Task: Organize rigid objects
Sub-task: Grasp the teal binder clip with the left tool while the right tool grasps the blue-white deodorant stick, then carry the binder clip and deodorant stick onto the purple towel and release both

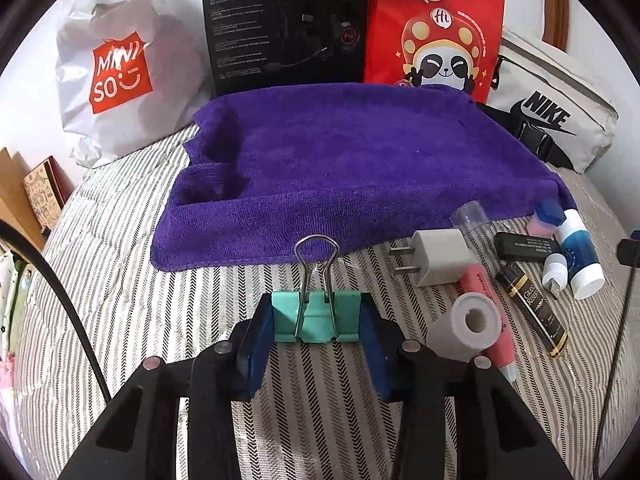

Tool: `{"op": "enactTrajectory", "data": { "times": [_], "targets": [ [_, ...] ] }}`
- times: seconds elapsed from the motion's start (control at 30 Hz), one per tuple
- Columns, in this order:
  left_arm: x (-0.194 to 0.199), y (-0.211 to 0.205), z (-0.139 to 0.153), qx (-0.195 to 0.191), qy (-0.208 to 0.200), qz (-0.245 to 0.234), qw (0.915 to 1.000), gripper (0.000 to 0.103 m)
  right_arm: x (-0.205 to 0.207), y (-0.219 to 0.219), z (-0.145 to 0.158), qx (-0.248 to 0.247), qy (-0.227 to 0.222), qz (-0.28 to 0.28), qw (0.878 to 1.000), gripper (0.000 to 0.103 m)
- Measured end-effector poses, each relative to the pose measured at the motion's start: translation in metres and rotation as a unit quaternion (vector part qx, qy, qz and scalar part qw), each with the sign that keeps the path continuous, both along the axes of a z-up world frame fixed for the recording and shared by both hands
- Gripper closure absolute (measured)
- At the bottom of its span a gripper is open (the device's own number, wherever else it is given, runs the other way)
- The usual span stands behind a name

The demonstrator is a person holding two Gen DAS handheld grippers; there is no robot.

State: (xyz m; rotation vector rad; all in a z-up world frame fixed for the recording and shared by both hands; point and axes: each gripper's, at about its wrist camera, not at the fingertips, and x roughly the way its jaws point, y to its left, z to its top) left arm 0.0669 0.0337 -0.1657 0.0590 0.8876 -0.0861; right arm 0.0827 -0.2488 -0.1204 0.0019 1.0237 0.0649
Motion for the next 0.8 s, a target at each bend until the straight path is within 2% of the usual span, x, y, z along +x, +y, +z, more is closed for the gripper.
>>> {"op": "enactTrajectory", "data": {
  "times": [0.2,0.27,0.33,0.5,0.8],
  "targets": [
    [0.0,0.0,0.0,-0.001,0.001,0.001,1.0,0.064,0.015,0.012,-0.01,0.014,0.001,0.011,1.0,0.01],
    [0.0,0.0,0.0,-0.004,0.002,0.001,1.0,0.064,0.021,0.017,-0.016,0.018,0.006,0.015,1.0,0.016],
    [0.0,0.0,0.0,-0.003,0.002,0.001,1.0,0.064,0.025,0.02,-0.022,0.022,0.01,0.018,1.0,0.029],
    [0.0,0.0,0.0,-0.003,0.002,0.001,1.0,0.064,0.025,0.017,-0.028,0.027,0.011,0.027,0.999,0.03],
    [0.0,0.0,0.0,-0.003,0.003,0.001,1.0,0.063,0.02,0.015,-0.018,-0.021,0.01,0.05,0.998,0.03]
  ]
}}
